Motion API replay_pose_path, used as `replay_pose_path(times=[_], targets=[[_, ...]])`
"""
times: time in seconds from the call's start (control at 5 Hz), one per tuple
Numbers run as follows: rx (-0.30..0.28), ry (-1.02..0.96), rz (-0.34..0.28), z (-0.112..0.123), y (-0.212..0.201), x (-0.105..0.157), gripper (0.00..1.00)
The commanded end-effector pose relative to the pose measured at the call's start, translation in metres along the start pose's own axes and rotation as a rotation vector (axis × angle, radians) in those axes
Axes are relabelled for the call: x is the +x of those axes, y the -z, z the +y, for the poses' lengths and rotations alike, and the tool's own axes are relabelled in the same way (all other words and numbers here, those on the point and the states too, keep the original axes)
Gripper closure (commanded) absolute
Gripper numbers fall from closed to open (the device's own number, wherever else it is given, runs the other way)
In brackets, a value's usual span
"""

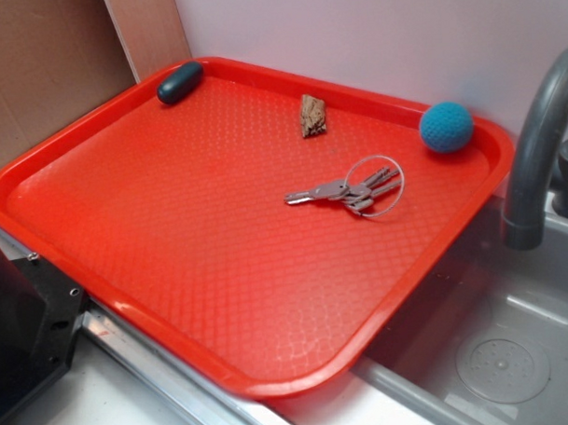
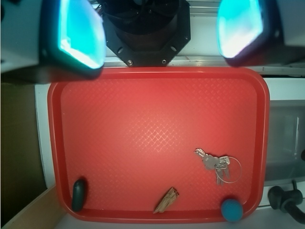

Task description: Grab the silver keys.

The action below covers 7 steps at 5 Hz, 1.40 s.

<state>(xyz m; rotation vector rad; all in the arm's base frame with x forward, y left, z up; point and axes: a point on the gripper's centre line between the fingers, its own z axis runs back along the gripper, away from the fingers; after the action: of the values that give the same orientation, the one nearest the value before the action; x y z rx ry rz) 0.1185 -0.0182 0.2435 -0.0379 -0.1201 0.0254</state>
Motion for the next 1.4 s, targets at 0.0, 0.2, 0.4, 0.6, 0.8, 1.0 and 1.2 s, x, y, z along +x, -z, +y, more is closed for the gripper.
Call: replay_pose_path(times=[0.0, 0.2, 0.4, 0.6, 0.8, 1.0, 1.2], targets=[[0.0, 0.0, 0.0, 0.0, 0.0, 0.0, 0.0], [-0.078, 0.189, -0.06, -0.027, 0.046, 0.044, 0.0], [-0.089, 0.174, -0.089, -0.04, 0.083, 0.091, 0.0], [-0.07, 0.177, -0.158, -0.046, 0.101, 0.12, 0.0], [-0.017, 0.219, -0.254, -0.039, 0.127, 0.133, 0.0], [-0.078, 0.296, -0.295, -0.043, 0.143, 0.145, 0.0], [-0.086, 0.423, -0.301, -0.058, 0.153, 0.139, 0.0]])
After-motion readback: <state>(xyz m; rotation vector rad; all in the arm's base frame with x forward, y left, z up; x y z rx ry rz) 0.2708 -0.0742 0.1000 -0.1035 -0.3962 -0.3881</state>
